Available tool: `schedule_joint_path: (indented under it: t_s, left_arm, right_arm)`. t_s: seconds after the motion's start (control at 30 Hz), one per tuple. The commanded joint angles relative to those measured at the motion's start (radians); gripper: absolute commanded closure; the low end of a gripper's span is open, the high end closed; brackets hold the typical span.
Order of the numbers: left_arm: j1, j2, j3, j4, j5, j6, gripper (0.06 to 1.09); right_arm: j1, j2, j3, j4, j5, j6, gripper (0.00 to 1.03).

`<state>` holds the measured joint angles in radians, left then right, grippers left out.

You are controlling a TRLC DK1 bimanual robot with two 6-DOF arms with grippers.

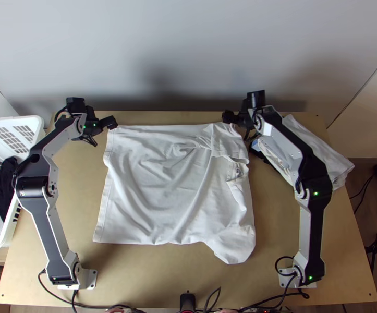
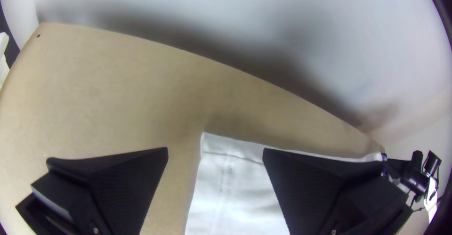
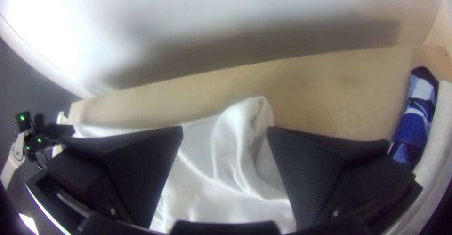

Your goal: Fold the t-shirt

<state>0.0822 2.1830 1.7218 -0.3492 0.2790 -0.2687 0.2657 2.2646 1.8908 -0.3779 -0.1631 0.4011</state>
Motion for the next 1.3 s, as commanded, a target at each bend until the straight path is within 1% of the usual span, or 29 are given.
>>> schedule_joint_path:
  t_s: [0.0, 0.13, 0.17, 0.2, 0.23, 0.27, 0.3, 0.43, 0.5, 0.53, 0.57, 0.6, 0.93, 0.97, 1.0, 1.27]
  left_arm:
    - [-0.004, -0.008, 0.002, 0.010, 0.002, -0.003, 0.11]
    - [-0.002, -0.006, 0.001, 0.009, 0.002, -0.007, 0.11]
    - [-0.001, -0.006, -0.001, 0.009, 0.002, -0.009, 0.11]
    - [0.001, -0.006, -0.002, 0.009, 0.002, -0.007, 0.11]
    - [0.002, -0.006, -0.002, 0.009, 0.002, -0.007, 0.11]
    - [0.004, -0.006, -0.004, 0.009, 0.002, -0.009, 0.11]
    - [0.005, -0.006, -0.005, 0.007, 0.002, -0.009, 0.11]
    - [0.013, -0.009, -0.008, 0.006, 0.002, -0.007, 0.11]
    - [0.016, -0.009, -0.010, 0.004, 0.002, -0.006, 0.11]
    - [0.018, -0.009, -0.011, 0.004, 0.002, -0.004, 0.11]
    - [0.019, -0.009, -0.011, 0.004, 0.002, -0.004, 0.11]
    - [0.021, -0.009, -0.013, 0.004, 0.002, -0.004, 0.11]
    - [0.005, 0.001, -0.011, 0.004, 0.008, -0.014, 0.11]
    - [0.005, 0.004, -0.011, 0.006, 0.011, -0.015, 0.11]
    - [0.004, 0.008, -0.011, 0.007, 0.012, -0.017, 0.11]
    - [-0.007, 0.027, -0.010, 0.009, 0.035, -0.026, 0.11]
  right_arm:
    - [0.064, 0.003, -0.015, 0.002, 0.106, -0.180, 0.19]
    - [0.076, 0.023, -0.012, 0.019, 0.125, -0.209, 0.20]
    - [0.078, 0.029, -0.010, 0.020, 0.128, -0.211, 0.21]
    - [0.081, 0.030, -0.015, 0.022, 0.137, -0.209, 0.29]
    - [0.086, 0.030, -0.024, 0.042, 0.163, -0.206, 0.47]
    - [0.089, 0.029, -0.036, 0.076, 0.188, -0.205, 0.71]
    - [0.089, 0.029, -0.042, 0.099, 0.192, -0.203, 0.85]
    - [0.087, 0.039, -0.039, 0.105, 0.214, -0.202, 0.82]
    - [0.084, 0.042, -0.039, 0.105, 0.214, -0.203, 0.62]
    - [0.084, 0.042, -0.047, 0.103, 0.214, -0.205, 0.62]
    - [0.084, 0.038, -0.059, 0.105, 0.218, -0.205, 0.79]
    - [0.084, 0.035, -0.064, 0.112, 0.226, -0.203, 0.86]
    - [0.086, 0.013, -0.098, 0.119, 0.228, -0.189, 0.89]
    - [0.086, 0.012, -0.098, 0.117, 0.226, -0.186, 0.90]
    - [0.087, 0.009, -0.099, 0.117, 0.226, -0.186, 1.00]
    - [0.070, 0.006, -0.110, 0.117, 0.229, -0.177, 1.00]
